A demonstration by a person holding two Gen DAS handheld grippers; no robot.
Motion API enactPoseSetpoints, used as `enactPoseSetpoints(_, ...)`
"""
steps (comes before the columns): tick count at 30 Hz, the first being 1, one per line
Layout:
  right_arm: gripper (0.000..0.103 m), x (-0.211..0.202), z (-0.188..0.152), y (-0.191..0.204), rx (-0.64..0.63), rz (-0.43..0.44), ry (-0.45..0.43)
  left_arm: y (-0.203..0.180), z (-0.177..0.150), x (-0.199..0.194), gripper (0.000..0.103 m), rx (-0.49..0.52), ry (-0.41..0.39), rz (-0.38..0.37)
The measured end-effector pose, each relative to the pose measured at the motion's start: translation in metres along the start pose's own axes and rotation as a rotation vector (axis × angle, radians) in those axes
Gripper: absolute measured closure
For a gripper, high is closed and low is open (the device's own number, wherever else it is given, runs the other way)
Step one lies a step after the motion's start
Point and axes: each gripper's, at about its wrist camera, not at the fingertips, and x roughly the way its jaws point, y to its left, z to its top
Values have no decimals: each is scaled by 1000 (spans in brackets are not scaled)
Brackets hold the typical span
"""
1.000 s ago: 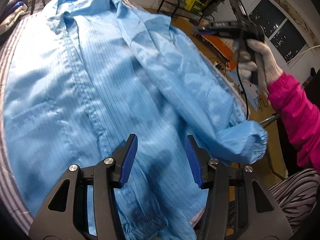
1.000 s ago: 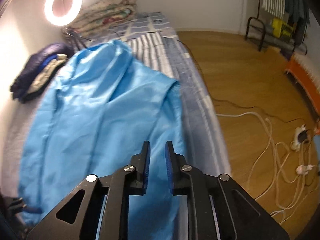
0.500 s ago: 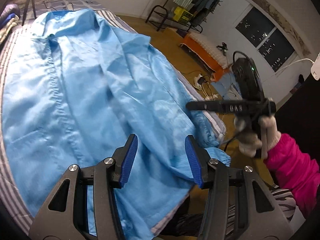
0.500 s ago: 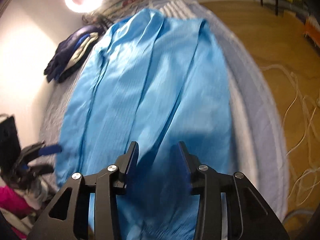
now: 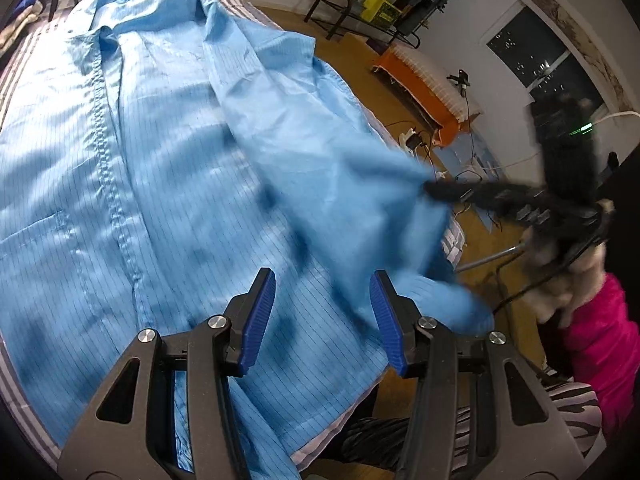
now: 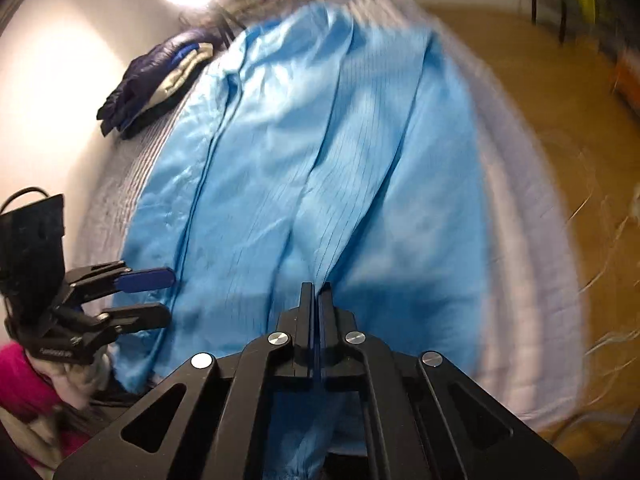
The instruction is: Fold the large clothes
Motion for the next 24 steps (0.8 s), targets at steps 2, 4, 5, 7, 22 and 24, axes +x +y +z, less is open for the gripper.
enactPoseSetpoints(2, 103, -25, 2, -3, -32, -89, -49, -4, 0, 0, 53, 14, 1, 1)
enactPoseSetpoints(4, 103, -41, 3, -11, -51, -216, -75, -9, 0, -2, 53, 28, -4, 4)
enactPoseSetpoints(5, 102, -41, 2, -16, -46, -250, -70, -10, 0, -2, 53, 32, -5, 5)
enactPoseSetpoints(7, 101, -29, 3, -35, 5, -248, -4, -13, 2, -5, 53, 42, -12, 13)
enactPoseSetpoints(22, 73, -54, 71, 2, -70, -166, -123, 35, 105, -101, 53, 136, -189, 185)
enactPoseSetpoints(24, 73, -51, 99, 6, -69, -127, -144, 54, 138, -104, 53, 124, -210, 202)
